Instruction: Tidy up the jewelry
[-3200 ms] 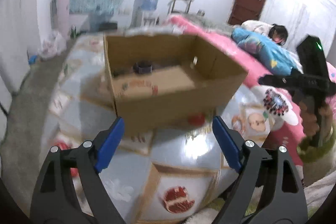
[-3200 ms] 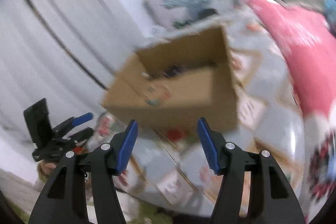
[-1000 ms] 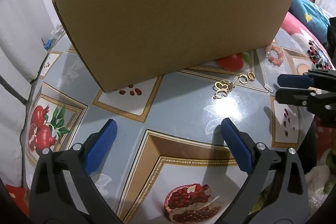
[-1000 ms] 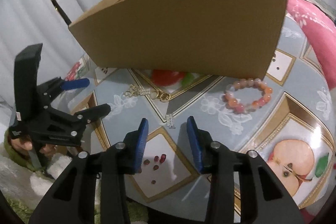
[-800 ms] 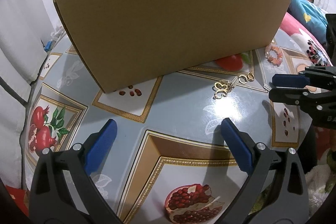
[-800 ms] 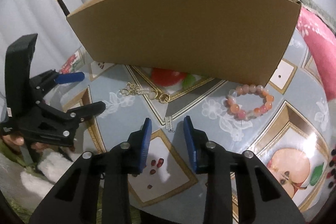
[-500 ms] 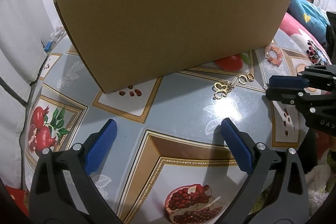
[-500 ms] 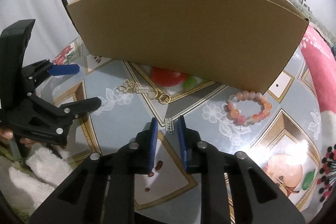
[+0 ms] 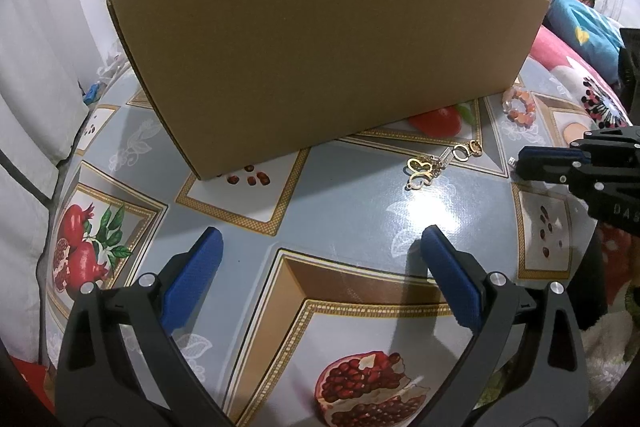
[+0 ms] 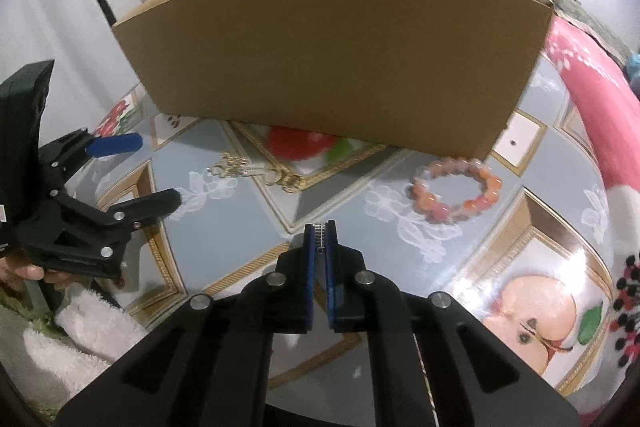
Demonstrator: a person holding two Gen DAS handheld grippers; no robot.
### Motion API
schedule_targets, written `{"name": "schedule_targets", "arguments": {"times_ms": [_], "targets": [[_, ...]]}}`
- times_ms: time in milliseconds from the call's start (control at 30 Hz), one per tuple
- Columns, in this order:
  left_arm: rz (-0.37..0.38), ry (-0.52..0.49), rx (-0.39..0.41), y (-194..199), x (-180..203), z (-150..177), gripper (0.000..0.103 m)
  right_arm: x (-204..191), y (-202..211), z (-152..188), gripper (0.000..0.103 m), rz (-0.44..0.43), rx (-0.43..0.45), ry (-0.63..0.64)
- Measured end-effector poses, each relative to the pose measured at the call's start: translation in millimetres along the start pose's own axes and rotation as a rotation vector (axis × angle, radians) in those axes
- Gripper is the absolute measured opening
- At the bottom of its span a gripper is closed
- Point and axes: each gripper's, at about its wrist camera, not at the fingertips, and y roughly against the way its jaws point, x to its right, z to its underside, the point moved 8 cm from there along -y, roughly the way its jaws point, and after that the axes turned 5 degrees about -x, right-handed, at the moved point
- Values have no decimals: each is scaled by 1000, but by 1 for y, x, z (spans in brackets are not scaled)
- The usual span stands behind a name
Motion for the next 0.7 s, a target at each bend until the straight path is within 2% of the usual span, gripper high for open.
{"name": "schedule_targets", "arguments": {"times_ms": [67,133,167,233,400,500,700], "targets": [[6,9,21,5,0,-2,95,5,1,1,5,1,4,-22],[36,6,79,16,3,-9,95,11,1,1,5,-10,8,-47],[47,-2,101,21,6,-13,92,13,1,1,5,-27,12,-66],[62,-28,132,27,15,-20,79,16,1,2,5,-39,17,-79],[116,-110,88,14,41,-28,50,14,0,2,5,-30,34,-70],[132,-152,60,7,54,-28,39,18,3,4,5,-47,42,-81],[97,-198,28,-5,62,-27,22,23,7,8,5,-65,53,-93]]}}
